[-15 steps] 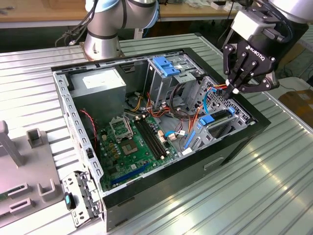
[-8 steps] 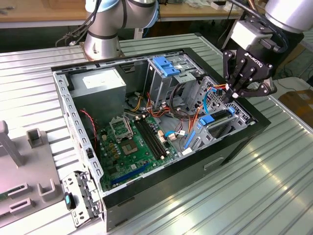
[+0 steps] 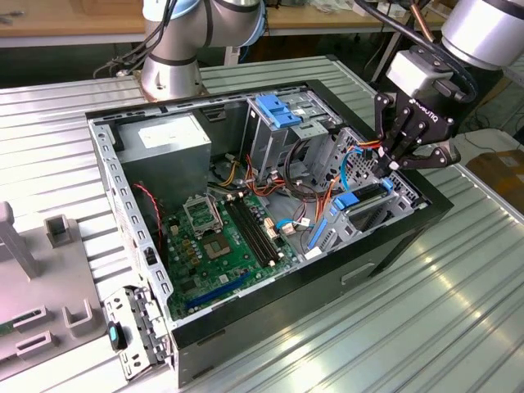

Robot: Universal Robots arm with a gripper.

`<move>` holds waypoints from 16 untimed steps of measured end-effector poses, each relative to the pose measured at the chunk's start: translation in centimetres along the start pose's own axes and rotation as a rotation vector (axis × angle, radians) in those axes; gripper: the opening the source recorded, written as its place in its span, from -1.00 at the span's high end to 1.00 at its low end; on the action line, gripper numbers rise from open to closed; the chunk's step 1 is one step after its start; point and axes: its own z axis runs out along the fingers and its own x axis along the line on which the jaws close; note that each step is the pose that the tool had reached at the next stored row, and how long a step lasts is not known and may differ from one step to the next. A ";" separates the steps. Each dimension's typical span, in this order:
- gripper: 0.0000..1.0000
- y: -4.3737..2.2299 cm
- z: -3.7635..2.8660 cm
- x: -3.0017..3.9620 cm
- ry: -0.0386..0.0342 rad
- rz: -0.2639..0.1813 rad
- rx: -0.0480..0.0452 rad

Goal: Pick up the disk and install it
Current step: 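Insert the first disk wire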

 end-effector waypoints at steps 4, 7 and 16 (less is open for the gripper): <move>0.79 0.00 0.00 0.00 0.0000 0.000 0.0006; 0.79 -0.04 0.00 0.00 0.0001 -0.011 0.0007; 0.79 -3.95 0.17 -1.15 0.0017 -0.127 -0.0037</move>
